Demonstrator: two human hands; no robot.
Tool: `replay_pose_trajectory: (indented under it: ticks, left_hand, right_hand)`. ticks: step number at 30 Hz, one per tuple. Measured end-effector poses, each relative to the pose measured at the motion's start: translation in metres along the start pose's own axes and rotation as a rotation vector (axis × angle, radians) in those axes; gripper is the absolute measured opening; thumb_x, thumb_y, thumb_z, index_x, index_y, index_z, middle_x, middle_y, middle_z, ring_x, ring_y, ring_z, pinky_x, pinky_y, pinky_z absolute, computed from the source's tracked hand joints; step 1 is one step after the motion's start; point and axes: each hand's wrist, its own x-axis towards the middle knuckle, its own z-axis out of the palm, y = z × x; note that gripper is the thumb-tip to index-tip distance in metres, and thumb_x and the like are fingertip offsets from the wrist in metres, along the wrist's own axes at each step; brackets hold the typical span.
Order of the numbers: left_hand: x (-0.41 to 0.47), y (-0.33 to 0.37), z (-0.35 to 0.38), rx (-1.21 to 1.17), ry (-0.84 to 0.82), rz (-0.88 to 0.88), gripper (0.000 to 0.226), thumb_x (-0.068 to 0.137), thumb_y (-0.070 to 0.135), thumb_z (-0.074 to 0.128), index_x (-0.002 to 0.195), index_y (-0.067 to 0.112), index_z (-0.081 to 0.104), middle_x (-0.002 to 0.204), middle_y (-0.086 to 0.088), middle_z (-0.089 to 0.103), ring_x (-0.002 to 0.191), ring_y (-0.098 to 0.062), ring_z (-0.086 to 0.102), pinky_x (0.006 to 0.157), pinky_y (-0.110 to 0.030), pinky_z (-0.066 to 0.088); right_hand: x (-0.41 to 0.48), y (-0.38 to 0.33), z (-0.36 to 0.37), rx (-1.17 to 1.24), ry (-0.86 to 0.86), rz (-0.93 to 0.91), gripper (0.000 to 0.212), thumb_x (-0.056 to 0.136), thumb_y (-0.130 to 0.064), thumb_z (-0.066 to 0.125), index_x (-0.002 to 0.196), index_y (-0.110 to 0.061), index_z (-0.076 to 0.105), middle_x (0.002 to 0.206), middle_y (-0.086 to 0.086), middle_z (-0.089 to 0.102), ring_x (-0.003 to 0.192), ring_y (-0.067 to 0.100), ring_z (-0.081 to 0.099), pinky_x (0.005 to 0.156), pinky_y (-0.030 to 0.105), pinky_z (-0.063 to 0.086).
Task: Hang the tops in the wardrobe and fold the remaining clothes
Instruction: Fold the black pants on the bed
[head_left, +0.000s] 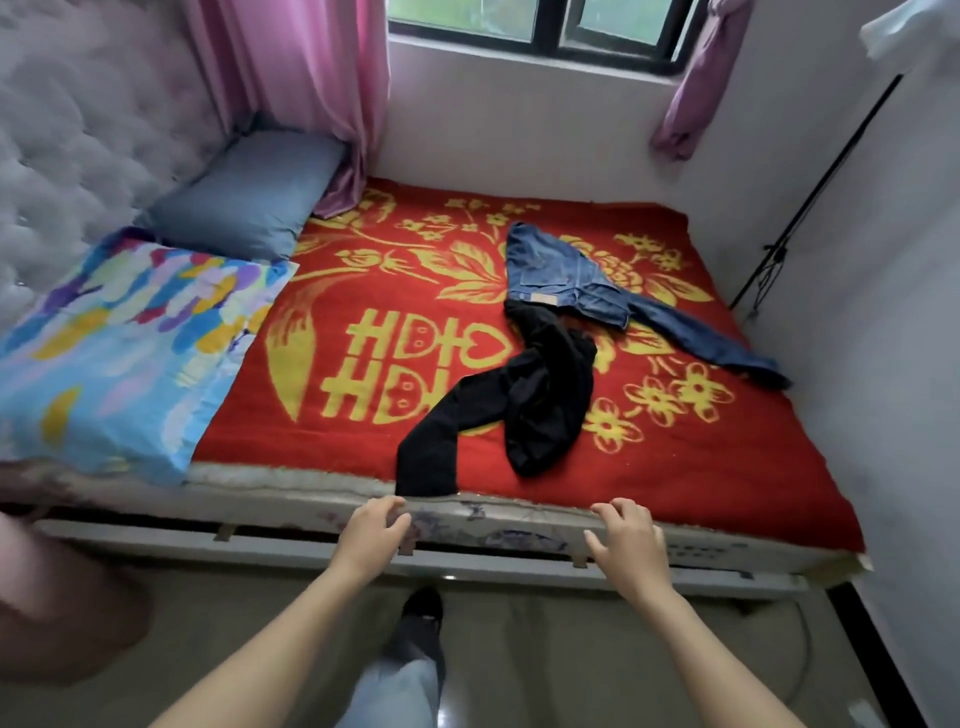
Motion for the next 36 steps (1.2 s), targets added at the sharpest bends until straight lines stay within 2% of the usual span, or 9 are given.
replay_pose_trajectory:
  ticks: [6,15,23,28,36]
  left_hand:
    - [0.103,0.026,0.014,-0.047,-0.038,-0.016,0.036,0.096,0.024,0.048,0.13,0.011,0.051,0.13,-0.007,0.053,0.119,-0.021,0.049,0.098,-0.036,0.042]
    - [0.271,0.095,0.026,0.005,-0.13,0.034,0.041,0.097,0.028,0.047,0.134,0.012,0.047,0.137,-0.005,0.049,0.127,-0.019,0.044,0.1,-0.034,0.041]
    - [0.331,0.129,0.036,0.057,-0.159,-0.005,0.042,0.097,0.03,0.046,0.136,0.016,0.045,0.138,-0.003,0.048,0.125,-0.018,0.047,0.09,-0.026,0.04]
    - [0.342,0.14,0.04,0.05,-0.13,-0.066,0.04,0.096,0.028,0.047,0.134,0.016,0.047,0.136,-0.005,0.051,0.124,-0.018,0.047,0.092,-0.028,0.04]
    - [0.391,0.192,0.064,0.036,-0.017,-0.227,0.039,0.096,0.03,0.048,0.133,0.017,0.048,0.131,-0.004,0.053,0.12,-0.018,0.049,0.091,-0.029,0.041]
  right_hand:
    - [0.092,0.01,-0.005,0.0,-0.019,0.028,0.047,0.096,-0.04,0.045,0.139,-0.023,0.04,0.142,0.0,0.038,0.133,0.015,0.031,0.104,0.032,0.031]
    - [0.24,0.044,-0.025,0.003,-0.124,0.228,0.044,0.095,-0.039,0.044,0.135,-0.022,0.043,0.138,0.002,0.042,0.126,0.018,0.037,0.099,0.032,0.037]
    - [0.302,0.064,-0.014,0.084,-0.231,0.272,0.039,0.095,-0.037,0.044,0.13,-0.02,0.046,0.137,0.003,0.041,0.126,0.021,0.037,0.1,0.034,0.037]
    - [0.345,0.075,-0.008,0.099,-0.294,0.248,0.04,0.095,-0.035,0.043,0.13,-0.017,0.045,0.135,0.005,0.042,0.127,0.023,0.036,0.101,0.036,0.035]
    - [0.469,0.097,0.002,0.2,-0.348,0.107,0.047,0.096,-0.039,0.043,0.138,-0.02,0.037,0.136,0.004,0.041,0.126,0.022,0.037,0.102,0.036,0.035]
